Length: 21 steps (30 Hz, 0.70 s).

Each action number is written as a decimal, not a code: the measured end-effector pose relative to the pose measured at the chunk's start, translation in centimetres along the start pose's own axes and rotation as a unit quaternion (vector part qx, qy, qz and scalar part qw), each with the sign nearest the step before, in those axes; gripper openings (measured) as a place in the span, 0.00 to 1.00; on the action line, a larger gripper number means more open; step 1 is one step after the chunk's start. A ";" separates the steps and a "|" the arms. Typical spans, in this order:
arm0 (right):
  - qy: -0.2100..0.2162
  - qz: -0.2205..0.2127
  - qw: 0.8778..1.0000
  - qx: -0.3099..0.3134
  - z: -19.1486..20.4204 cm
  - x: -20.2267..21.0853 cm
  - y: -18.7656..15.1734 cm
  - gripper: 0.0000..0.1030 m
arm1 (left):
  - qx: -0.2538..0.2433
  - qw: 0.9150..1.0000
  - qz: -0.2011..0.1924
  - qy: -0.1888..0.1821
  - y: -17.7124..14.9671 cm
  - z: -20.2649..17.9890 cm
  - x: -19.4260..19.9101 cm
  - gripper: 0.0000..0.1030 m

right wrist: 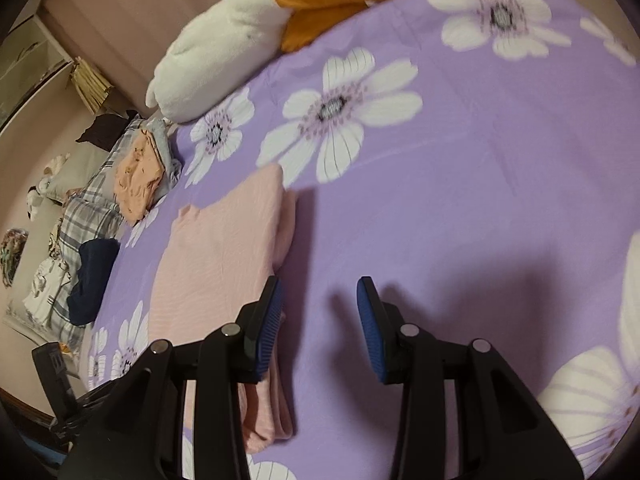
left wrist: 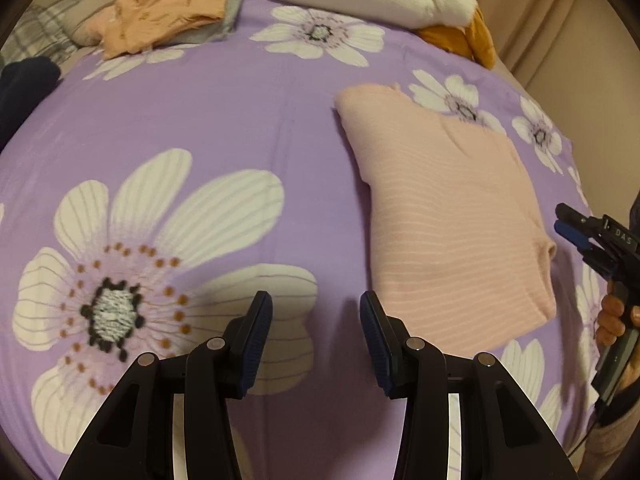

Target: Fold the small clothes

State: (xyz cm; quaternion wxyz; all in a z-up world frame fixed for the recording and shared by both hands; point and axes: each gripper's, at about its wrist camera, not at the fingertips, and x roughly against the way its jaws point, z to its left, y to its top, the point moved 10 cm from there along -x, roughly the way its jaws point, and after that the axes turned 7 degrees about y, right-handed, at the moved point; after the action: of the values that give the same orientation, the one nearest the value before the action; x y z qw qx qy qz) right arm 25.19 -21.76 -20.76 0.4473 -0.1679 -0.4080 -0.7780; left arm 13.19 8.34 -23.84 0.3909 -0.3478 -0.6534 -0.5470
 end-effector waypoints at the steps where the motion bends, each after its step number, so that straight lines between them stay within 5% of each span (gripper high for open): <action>1: 0.000 -0.005 1.000 0.009 0.4 0.1 0.4 0.38 | 0.001 1.000 -0.007 -0.003 0.3 0.0 0.3 0.43; 13: 0.024 0.015 0.993 0.112 6.8 -4.8 3.6 0.26 | -0.059 0.995 -0.060 -0.052 4.9 -6.9 0.6 0.43; 21: -0.020 0.066 0.994 0.084 3.8 -9.8 4.1 0.21 | -0.080 0.995 -0.036 -0.044 4.3 -7.7 -2.5 0.43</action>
State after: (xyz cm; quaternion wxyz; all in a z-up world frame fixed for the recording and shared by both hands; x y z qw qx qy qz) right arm 33.52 -14.41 -22.56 0.5019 -0.1716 -0.4683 -0.7066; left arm 19.12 1.38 -23.46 0.3133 -0.3778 -0.6361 -0.5954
